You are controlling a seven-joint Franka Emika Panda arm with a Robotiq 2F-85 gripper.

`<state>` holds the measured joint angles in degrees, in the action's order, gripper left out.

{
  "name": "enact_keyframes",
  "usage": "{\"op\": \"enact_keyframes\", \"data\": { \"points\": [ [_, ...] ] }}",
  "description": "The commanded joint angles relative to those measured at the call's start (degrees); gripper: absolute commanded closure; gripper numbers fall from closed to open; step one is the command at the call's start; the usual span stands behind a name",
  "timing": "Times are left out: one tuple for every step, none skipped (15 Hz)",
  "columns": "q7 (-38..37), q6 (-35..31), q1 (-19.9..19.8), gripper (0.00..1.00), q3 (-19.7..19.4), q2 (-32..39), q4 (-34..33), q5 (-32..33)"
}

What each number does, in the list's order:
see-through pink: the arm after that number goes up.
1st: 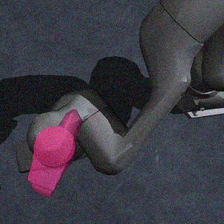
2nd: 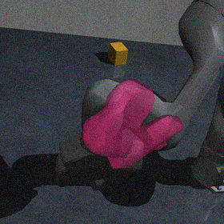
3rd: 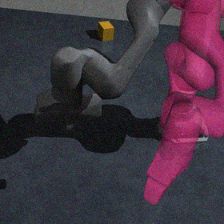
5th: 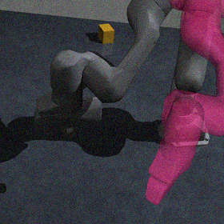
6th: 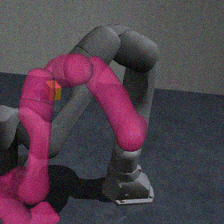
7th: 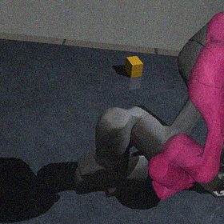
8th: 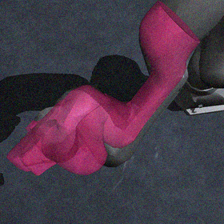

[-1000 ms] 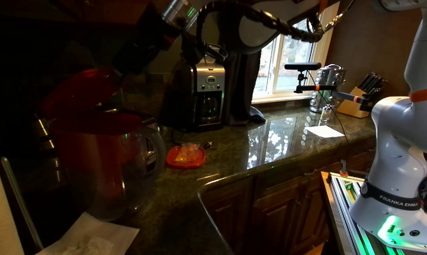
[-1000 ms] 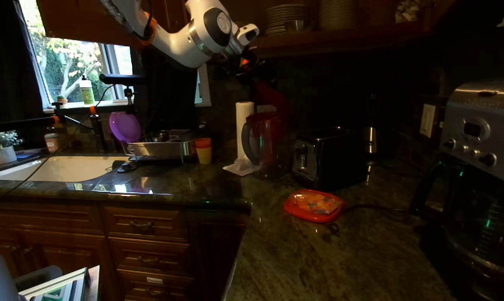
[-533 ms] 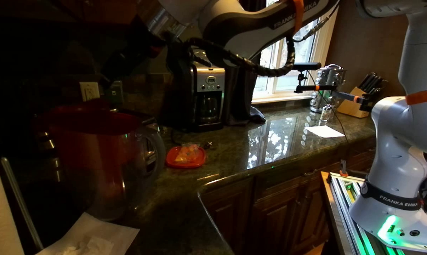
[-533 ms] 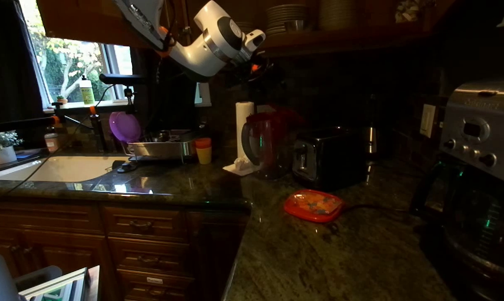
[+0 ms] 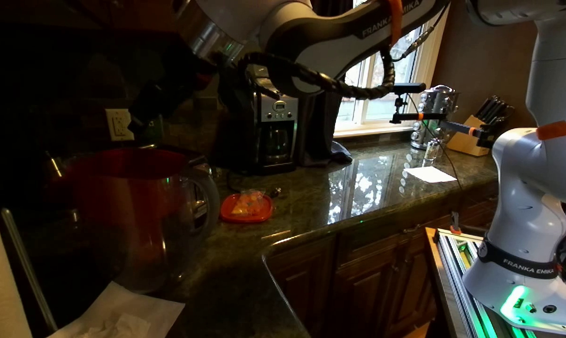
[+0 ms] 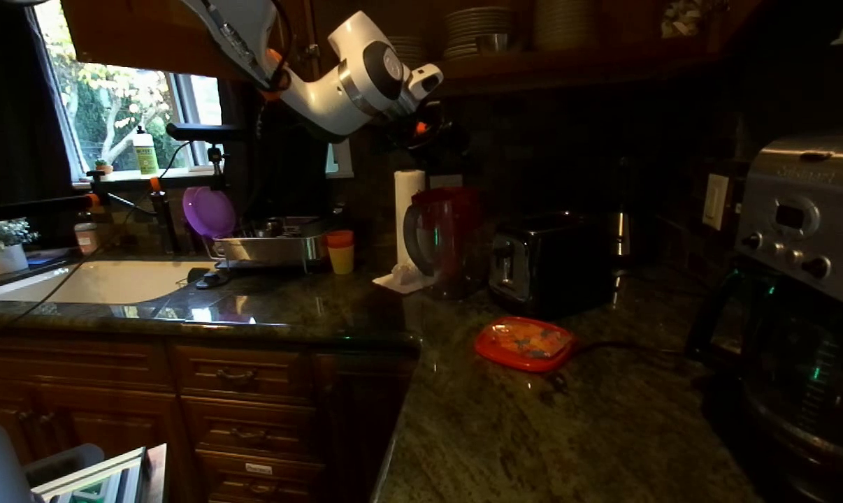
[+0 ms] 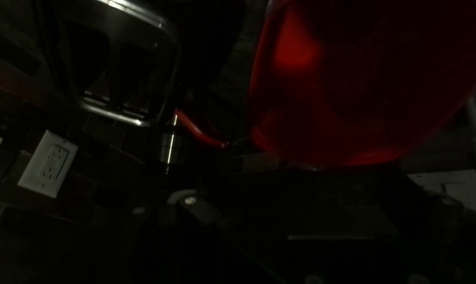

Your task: Pull the clear jug backwards and then remove its lid

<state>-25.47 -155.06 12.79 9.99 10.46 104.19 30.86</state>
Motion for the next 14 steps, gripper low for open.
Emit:
{"op": "enact_keyframes", "data": {
  "points": [
    [9.9, 6.0, 0.1, 0.0, 2.5, -3.9, 5.2, -15.0],
    [11.7, 8.4, 0.4, 0.0, 3.0, -4.6, 5.7, -17.6],
    [12.9, 10.4, 0.7, 0.0, 3.1, -5.4, 6.2, -19.2],
    [14.4, 12.0, 0.8, 0.0, 3.3, -6.0, 6.5, -20.8],
    [14.7, 12.8, 1.0, 0.0, 3.2, -6.8, 7.0, -21.1],
    [15.8, 13.2, 1.0, 0.0, 3.3, -7.6, 7.6, -21.8],
    [16.4, 14.9, 1.1, 0.0, 3.4, -8.6, 8.2, -22.1],
    [15.5, 16.9, 1.3, 0.0, 3.2, -9.6, 8.8, -21.3],
    [12.9, 19.6, 1.5, 0.0, 3.0, -10.7, 9.3, -19.2],
    [13.5, 20.9, 1.3, 0.0, 3.2, -11.5, 10.1, -19.9],
    [11.9, 22.2, 1.1, 0.0, 3.1, -12.5, 11.2, -19.8],
    [6.6, 25.4, 0.9, 0.0, 2.8, -13.7, 12.3, -17.2],
    [4.1, 26.5, 0.6, 0.0, 2.8, -14.9, 14.0, -16.1],
    [1.5, 27.8, 0.3, 0.0, 2.9, -16.4, 16.1, -16.0]
  ]
}}
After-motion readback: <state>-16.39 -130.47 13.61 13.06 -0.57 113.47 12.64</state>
